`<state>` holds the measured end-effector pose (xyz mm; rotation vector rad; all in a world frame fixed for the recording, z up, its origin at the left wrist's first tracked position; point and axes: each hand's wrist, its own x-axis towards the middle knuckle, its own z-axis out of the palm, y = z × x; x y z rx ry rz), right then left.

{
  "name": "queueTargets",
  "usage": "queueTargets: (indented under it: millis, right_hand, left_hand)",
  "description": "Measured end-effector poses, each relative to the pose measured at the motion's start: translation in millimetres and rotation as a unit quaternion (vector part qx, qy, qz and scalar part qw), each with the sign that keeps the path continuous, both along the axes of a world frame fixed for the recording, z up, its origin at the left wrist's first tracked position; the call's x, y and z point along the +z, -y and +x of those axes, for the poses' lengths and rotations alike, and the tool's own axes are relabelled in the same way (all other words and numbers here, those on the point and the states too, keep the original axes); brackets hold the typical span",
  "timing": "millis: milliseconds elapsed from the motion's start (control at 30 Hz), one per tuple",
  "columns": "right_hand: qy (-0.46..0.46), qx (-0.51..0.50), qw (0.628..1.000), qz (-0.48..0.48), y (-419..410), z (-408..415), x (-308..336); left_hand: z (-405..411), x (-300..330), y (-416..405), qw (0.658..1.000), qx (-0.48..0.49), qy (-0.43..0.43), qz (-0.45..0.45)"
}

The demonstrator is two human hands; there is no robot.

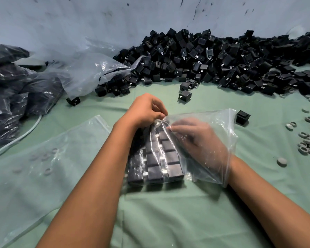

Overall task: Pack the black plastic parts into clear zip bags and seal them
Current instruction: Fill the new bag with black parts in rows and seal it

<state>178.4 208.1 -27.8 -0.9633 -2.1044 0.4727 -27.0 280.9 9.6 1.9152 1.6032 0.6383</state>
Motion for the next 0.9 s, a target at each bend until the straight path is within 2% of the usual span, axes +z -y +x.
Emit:
queueTargets:
  millis: [167, 300, 400, 533, 600, 733, 833, 900]
  right_hand:
    - [0.027, -0.033, 0.999, 0.002, -4, 0, 1]
    - [0.031, -0.028, 0.999, 0.014, -3, -1, 1]
    - [0.005, -0.058, 0.998, 0.001, -2, 1, 1]
    - [-0.017, -0.030, 0.999, -0.037, -1, 2, 4]
    - [-0.021, -0.028, 0.998, -0.046, -1, 2, 7]
    - [-0.020, -0.090, 0.995, -0.030, -2, 5, 8]
    - [-0.025, -0.092, 0.994, -0.045, -1, 7, 9]
    - [-0.037, -0.076, 0.992, -0.090, -2, 18, 12]
  left_hand:
    - [3, -9, -4, 1.000, 0.022, 0.011, 0.015]
    - [10, -13, 0, 0.998, 0.055, -0.018, 0.022]
    - [15, -3, 8, 0.980, 0.132, -0.105, 0.102]
    - [35, 5, 40, 0.966, 0.155, -0.109, 0.175]
    - [49, -3, 59, 0.973, 0.120, -0.125, 0.152]
    - [64, -26, 79, 0.977, 0.061, -0.201, 0.044]
    - [65, -36, 80, 0.967, 0.064, -0.242, 0.054]
    - [67, -38, 79, 0.962, 0.062, -0.259, 0.059]
